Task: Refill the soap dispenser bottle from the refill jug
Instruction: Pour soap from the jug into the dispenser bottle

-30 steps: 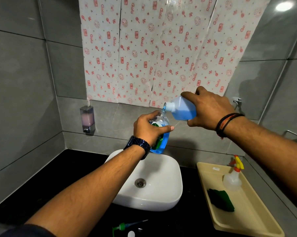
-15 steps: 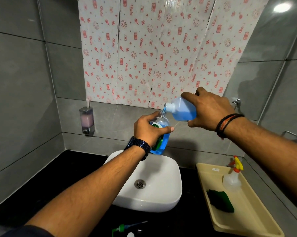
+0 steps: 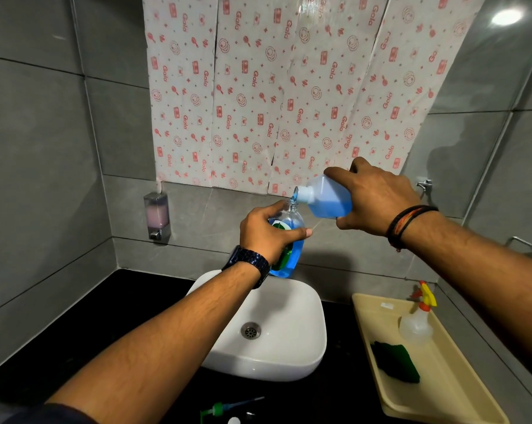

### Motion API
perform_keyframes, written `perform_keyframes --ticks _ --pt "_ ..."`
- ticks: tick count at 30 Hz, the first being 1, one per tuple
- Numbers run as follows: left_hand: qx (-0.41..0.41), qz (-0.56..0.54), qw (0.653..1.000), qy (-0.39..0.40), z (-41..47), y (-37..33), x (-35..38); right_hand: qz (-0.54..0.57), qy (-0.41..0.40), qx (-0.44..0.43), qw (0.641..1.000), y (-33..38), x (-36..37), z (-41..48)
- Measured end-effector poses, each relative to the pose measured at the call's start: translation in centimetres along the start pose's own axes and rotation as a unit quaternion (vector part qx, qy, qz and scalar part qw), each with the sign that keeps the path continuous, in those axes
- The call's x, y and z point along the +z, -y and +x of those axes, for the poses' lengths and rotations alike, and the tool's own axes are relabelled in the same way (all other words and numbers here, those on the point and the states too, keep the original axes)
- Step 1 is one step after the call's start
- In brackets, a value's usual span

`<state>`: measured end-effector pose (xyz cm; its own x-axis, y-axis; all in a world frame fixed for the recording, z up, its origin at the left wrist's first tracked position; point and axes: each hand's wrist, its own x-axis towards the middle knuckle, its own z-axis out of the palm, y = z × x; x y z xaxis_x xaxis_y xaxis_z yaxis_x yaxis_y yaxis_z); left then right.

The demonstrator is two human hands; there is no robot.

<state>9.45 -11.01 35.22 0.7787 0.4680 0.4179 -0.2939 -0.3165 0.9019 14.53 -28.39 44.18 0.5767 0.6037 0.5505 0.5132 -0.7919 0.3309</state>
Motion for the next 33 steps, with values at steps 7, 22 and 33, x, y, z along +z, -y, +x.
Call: perform_keyframes --ticks 7,22,33 --pt "0.003 0.006 1.0 -0.002 -0.2 0.3 -0.2 0.012 0.004 0.005 1.0 0.4 0.1 -0.1" --pt "0.002 0.028 0.999 -0.042 -0.9 4.6 -4.0 0.379 0.054 0.142 0.913 2.4 4.9 -1.5" --pt "-0.071 0.131 0.975 -0.162 -8.2 20.0 -11.8 0.53 0.179 0.145 0.816 8.6 18.4 -10.7"
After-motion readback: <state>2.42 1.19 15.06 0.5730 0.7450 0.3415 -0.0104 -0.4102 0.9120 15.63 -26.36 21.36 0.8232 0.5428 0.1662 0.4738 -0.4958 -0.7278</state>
